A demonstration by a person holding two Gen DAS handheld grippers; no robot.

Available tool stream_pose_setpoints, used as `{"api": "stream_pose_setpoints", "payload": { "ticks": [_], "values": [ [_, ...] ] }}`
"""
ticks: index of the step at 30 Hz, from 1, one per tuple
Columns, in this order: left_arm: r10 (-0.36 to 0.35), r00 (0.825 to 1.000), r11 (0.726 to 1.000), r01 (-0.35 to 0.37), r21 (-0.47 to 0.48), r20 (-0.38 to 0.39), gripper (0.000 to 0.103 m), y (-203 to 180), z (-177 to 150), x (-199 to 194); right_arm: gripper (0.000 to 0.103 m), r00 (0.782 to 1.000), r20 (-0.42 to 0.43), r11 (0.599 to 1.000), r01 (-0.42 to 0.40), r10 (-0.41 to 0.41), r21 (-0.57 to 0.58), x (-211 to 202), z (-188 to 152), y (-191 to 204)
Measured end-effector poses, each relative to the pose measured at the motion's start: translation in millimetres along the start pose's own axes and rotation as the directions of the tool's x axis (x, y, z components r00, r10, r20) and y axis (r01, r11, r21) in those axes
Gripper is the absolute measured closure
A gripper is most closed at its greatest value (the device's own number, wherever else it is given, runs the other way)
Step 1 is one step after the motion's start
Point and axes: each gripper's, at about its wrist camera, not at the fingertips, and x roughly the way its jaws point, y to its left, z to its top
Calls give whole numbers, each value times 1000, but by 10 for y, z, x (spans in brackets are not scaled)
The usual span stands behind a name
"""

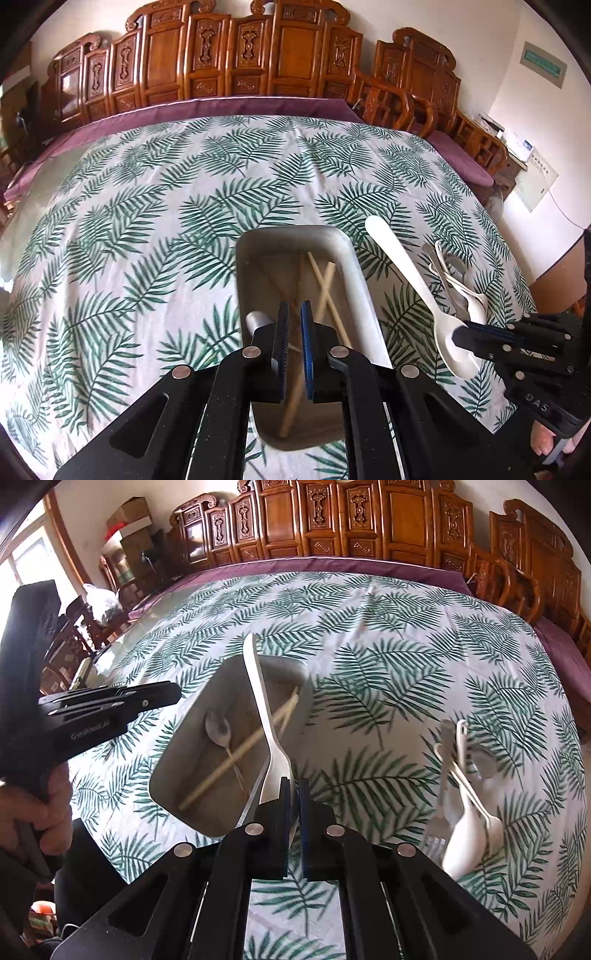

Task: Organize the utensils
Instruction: 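Carry fork and chopstick over the grey tray and open both grippers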

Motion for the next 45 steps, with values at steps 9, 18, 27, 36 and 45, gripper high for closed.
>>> {"api": "stream_pose_setpoints", "payload": {
  "ticks": [9, 18, 27, 36, 45],
  "values": [
    [40, 998, 999, -40, 11, 46, 97, 141, -94, -306, 98, 999, -21, 999, -26, 26, 35, 256, 75, 171],
    [51, 996, 998, -53, 26, 75, 97, 171, -90, -481, 97, 999, -33, 998, -13, 14, 53, 415, 169, 285],
    [52, 995, 998, -55, 29, 80, 97, 166, -100, -518, 98, 998, -46, 997, -39, 42, 62, 537, 201, 393],
    [55, 996, 998, -57, 32, 77, 97, 164, -114, -529, 98, 998, -32, 998, -52, 54, 46, 524, 205, 480],
    [38, 996, 998, -41, 48, 77, 97, 4, -110, -513, 98, 999, 28, 998, -39, 38, 48, 185, 99, 179]
  ]
}}
